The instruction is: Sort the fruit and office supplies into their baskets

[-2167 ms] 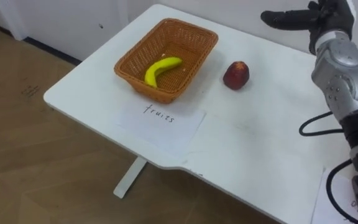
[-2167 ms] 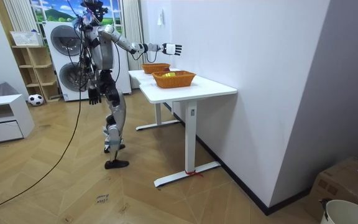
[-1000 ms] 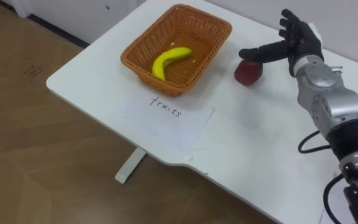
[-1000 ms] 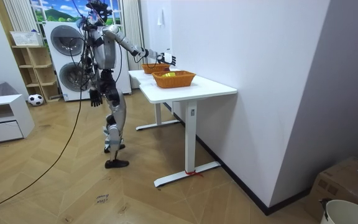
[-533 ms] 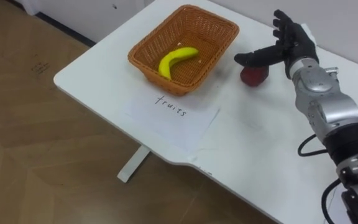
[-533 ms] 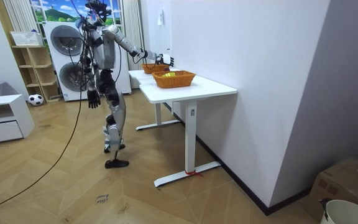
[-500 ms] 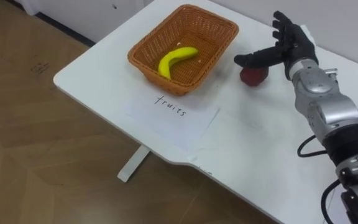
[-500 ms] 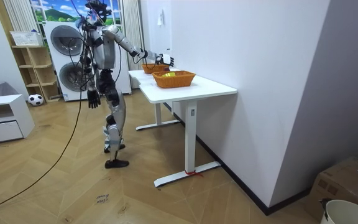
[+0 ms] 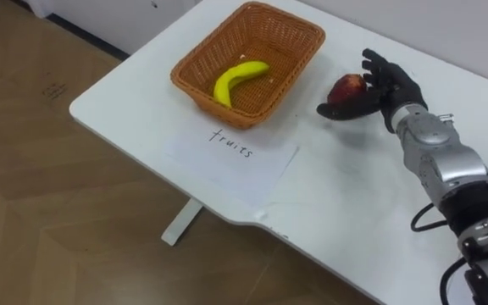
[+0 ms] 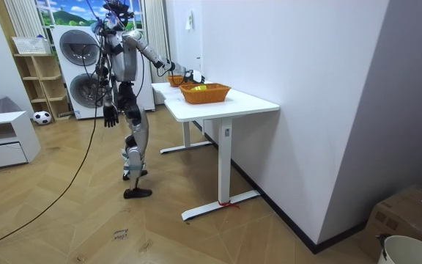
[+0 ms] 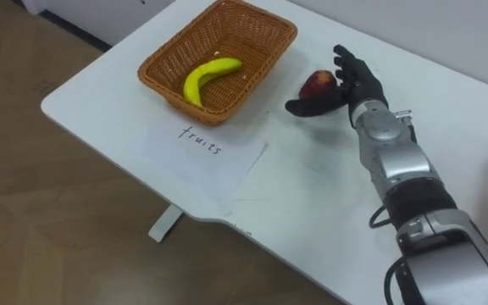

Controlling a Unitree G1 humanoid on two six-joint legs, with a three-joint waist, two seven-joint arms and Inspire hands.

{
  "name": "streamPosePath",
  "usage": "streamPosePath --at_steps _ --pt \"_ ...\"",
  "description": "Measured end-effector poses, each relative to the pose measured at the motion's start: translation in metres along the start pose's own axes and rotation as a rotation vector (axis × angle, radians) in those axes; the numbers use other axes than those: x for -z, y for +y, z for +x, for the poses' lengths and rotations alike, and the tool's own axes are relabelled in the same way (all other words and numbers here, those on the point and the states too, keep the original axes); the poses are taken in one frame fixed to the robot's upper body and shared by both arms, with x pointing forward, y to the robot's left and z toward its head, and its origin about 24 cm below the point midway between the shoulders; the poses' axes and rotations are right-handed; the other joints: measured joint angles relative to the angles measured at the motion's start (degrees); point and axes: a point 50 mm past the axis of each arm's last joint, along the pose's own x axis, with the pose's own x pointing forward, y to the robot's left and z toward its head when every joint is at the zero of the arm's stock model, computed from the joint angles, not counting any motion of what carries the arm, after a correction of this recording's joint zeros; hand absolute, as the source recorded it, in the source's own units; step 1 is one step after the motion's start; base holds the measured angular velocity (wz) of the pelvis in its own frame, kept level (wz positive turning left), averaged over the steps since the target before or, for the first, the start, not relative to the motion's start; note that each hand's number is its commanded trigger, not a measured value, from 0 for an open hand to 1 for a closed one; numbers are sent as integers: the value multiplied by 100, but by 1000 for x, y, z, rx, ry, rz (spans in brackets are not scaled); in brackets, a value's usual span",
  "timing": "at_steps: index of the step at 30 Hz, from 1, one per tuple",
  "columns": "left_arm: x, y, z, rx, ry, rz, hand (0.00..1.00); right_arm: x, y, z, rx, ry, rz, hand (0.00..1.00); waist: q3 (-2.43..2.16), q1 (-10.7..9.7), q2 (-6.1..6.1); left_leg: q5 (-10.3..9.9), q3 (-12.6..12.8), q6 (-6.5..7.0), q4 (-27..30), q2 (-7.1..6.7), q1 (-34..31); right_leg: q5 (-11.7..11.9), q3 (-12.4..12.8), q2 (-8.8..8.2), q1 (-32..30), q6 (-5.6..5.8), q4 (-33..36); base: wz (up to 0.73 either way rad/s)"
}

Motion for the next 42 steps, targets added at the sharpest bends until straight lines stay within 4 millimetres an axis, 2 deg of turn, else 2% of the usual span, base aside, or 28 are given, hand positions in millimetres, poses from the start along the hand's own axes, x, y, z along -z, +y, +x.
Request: streamPosePath --at_steps 5,10,14,19,31,42 --pt "0 0 0 1 0 0 0 2 -1 0 -7 5 -71 0 2 13 3 0 -3 0 8 -2 1 0 -10 -1 4 0 0 0" --pt "0 -1 0 6 0 3 0 13 -4 0 -3 51 -80 0 9 12 17 0 -1 1 21 -1 -27 0 -46 -4 -7 0 2 0" --pt "-6 -4 0 32 -18 23 0 9 -6 1 1 19 -69 0 2 9 33 4 7 5 101 5 -218 10 -100 -3 -174 -17 26 0" --pt "-15 -5 1 38 -43 26 0 5 -7 1 3 -13 -66 0 16 6 78 7 48 10 147 17 -367 42 -59 7 -321 -59 23 -5" --pt "-24 -5 1 25 -88 32 0 -2 -8 1 27 -79 -63 0 19 7 125 21 103 16 199 42 -635 60 -16 11 -618 -84 114 -2" --pt "-31 -9 1 20 -121 64 0 -7 -9 1 40 -124 -67 0 51 6 192 41 120 7 211 64 -736 75 -49 21 -719 -106 122 -1"
